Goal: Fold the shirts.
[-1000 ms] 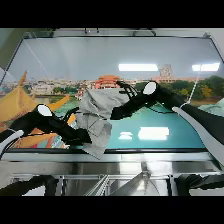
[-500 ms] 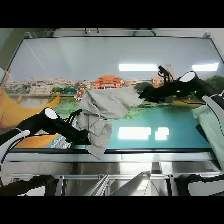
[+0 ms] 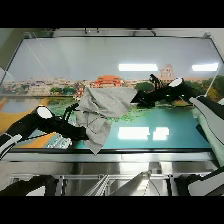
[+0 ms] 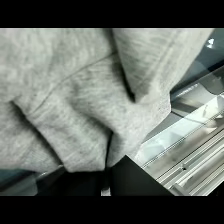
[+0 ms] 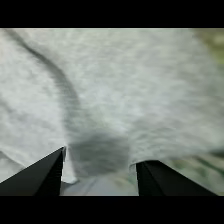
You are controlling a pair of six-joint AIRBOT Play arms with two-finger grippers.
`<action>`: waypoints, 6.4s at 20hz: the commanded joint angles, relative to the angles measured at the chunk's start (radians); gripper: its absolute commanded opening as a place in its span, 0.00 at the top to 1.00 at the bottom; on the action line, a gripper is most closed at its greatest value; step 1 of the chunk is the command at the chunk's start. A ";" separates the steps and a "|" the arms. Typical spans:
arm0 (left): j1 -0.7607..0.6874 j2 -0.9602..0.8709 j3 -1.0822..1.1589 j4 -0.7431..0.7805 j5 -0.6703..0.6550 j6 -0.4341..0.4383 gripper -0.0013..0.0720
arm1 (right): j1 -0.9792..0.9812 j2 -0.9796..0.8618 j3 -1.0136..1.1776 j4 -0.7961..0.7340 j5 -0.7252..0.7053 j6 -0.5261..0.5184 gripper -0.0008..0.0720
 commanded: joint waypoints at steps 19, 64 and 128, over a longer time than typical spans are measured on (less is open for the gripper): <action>0.637 0.426 0.467 0.235 -0.262 -0.050 0.96 | -0.463 0.548 0.132 0.186 0.161 -0.044 0.97; 0.468 -0.258 0.473 0.222 -0.147 0.052 0.01 | -0.237 0.172 -0.253 -0.126 0.129 -0.001 0.39; 0.612 0.326 1.363 -0.244 -0.462 0.064 0.95 | -0.191 1.105 0.201 0.090 0.006 -0.201 0.97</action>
